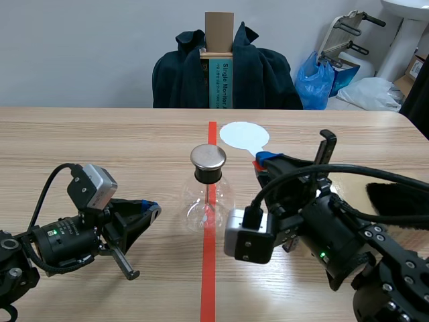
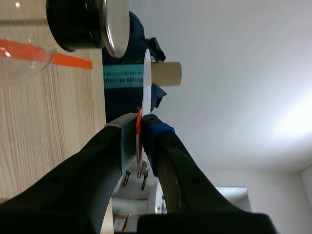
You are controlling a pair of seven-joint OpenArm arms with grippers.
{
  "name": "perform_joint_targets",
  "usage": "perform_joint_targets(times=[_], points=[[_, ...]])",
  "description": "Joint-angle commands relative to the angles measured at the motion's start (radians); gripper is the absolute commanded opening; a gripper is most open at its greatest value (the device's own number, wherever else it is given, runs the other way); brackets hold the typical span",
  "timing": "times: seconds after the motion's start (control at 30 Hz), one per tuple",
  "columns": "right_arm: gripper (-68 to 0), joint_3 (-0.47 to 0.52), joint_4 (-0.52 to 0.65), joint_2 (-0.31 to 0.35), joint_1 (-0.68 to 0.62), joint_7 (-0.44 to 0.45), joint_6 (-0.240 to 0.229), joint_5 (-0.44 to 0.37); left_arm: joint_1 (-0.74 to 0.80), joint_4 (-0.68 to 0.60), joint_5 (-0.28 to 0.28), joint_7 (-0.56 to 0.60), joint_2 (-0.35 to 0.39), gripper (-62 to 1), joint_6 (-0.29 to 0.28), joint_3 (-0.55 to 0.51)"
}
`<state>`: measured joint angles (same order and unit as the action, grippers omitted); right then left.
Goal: Do the electroscope experiment.
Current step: 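Move the plate toward and away from the electroscope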
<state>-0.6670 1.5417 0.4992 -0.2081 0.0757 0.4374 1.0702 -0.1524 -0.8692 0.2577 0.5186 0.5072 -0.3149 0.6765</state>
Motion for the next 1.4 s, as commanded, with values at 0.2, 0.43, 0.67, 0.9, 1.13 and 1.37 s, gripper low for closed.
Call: perform_joint_targets(times=[0.2,0.43,0.67,0.9,1.13,1.37], points=[[-66.9,0.012,0.009,0.01,0.022,0.115,0.011,0.0,-0.011,-0.013,0.007,0.007,0.003,-57.7,0.0,-0.002],[-66.8,0.012,0.009,0.01,0.022,0.162,0.011,0.0,-0.011,-0.013,0.007,0.007,0.003,-57.7,0.0,-0.002],[-66.9,0.012,0.009,0.01,0.022,0.167,0.011,0.0,-0.011,-0.013,0.007,0.007,0.003,-57.7,0.0,-0.002],[-66.9,0.012,0.009,0.01,0.022,0.152,0.011,0.0,-0.011,-0.013,0.007,0.007,0.003,-57.7,0.0,-0.002],[-66.8,0.012,0.009,0.01,0.022,0.071,0.011,0.0,-0.011,-0.013,0.007,0.007,0.003,-57.7,0.0,-0.002],[-66.8,0.012,0.009,0.01,0.022,-0.05,0.011,0.0,-0.011,-0.013,0.007,0.007,0.003,-57.7,0.0,-0.002]])
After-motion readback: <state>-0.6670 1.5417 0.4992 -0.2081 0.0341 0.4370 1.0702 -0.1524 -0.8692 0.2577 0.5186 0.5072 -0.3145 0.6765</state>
